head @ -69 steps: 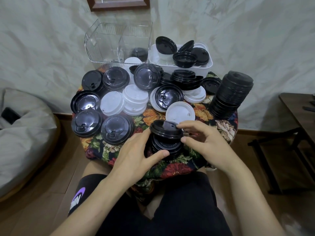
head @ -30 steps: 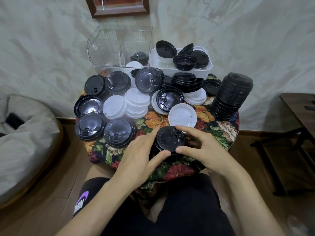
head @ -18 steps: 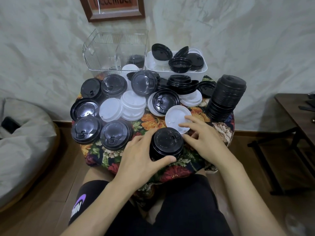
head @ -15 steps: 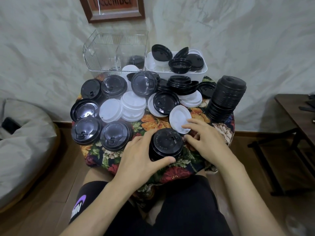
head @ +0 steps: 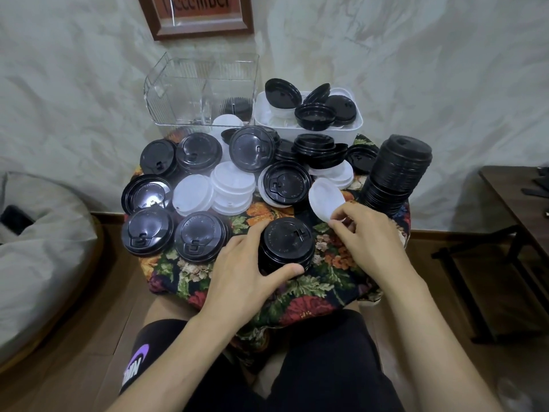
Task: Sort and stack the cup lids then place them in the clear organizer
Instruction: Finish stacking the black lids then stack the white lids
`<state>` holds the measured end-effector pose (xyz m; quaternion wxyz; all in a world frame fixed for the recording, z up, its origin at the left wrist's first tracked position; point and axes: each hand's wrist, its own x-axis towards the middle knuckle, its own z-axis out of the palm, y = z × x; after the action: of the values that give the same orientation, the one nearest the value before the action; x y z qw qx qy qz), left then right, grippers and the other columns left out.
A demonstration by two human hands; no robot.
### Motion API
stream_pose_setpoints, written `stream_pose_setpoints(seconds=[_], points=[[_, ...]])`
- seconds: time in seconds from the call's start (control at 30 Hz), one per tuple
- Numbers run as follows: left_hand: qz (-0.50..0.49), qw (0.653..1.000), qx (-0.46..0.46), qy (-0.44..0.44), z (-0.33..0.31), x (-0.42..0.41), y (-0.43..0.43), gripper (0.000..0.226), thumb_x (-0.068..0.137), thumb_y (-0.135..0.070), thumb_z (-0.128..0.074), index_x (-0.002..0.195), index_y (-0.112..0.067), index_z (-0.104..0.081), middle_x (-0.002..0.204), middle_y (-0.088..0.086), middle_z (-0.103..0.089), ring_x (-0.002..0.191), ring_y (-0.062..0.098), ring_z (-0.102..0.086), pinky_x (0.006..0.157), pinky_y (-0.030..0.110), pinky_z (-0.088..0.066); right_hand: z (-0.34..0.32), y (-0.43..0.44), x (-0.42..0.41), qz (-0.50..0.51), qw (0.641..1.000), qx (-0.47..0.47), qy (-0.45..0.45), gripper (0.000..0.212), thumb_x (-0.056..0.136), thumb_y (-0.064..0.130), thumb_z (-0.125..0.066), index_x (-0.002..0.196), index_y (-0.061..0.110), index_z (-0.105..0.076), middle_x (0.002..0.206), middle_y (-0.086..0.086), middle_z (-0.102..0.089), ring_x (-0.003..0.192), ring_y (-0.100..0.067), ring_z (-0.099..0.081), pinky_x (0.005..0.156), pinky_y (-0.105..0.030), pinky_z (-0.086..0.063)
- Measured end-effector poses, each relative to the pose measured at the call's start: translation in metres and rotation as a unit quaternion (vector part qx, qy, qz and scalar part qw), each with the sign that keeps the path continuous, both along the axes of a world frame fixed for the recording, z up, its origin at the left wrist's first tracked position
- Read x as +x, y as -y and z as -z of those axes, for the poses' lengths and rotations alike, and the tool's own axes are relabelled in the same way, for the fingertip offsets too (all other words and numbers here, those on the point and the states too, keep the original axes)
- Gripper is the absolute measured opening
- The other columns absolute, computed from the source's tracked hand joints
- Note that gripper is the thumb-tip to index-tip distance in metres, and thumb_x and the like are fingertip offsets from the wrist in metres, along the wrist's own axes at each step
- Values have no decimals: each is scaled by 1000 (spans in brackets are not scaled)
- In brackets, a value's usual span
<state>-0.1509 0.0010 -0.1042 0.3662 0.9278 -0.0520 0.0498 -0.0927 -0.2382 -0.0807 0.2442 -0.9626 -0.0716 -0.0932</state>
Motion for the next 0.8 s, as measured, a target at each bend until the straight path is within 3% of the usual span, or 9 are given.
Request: stream_pose_setpoints(seconds=[0.33, 0.5, 0.67, 0.8], points=[[-5, 1000, 15, -9, 2, -1, 0, 98, 69, -95, -49, 152, -48, -25, 140, -20, -54, 131, 7, -44, 106, 38, -43, 0, -11, 17, -2, 999, -53, 1, 12, 101, 32, -60, 109, 31, -68, 100, 10, -59, 86, -17, -59, 67, -35, -37], [1, 1000, 17, -4, 3, 0, 0, 96, 71, -95, -49, 151, -49, -25, 137, -25, -51, 130, 7, -44, 104, 35, -42, -3, -17, 21, -35, 999, -16, 3, 18, 100, 35, -63, 118, 32, -66, 101, 11, -60, 86, -16, -58, 72, -35, -37], [6, 1000, 20, 4, 3, 0, 0, 91, 72, -91, -54, 147, -53, -21, 124, -34, -37, 129, 4, -42, 100, 31, -38, -13, -36, 37, -66, 997, -43, -12, 39, 103, 32, -58, 142, 40, -59, 100, 13, -56, 95, -18, -59, 73, -37, -40], [4, 1000, 18, 6, 4, 1, -1, 91, 73, -88, -59, 149, -52, -25, 125, -34, -39, 130, 6, -44, 104, 34, -40, -13, -46, 49, -62, 996, -58, -29, 28, 104, 35, -59, 130, 37, -68, 106, 8, -60, 102, -25, -63, 76, -39, -48]])
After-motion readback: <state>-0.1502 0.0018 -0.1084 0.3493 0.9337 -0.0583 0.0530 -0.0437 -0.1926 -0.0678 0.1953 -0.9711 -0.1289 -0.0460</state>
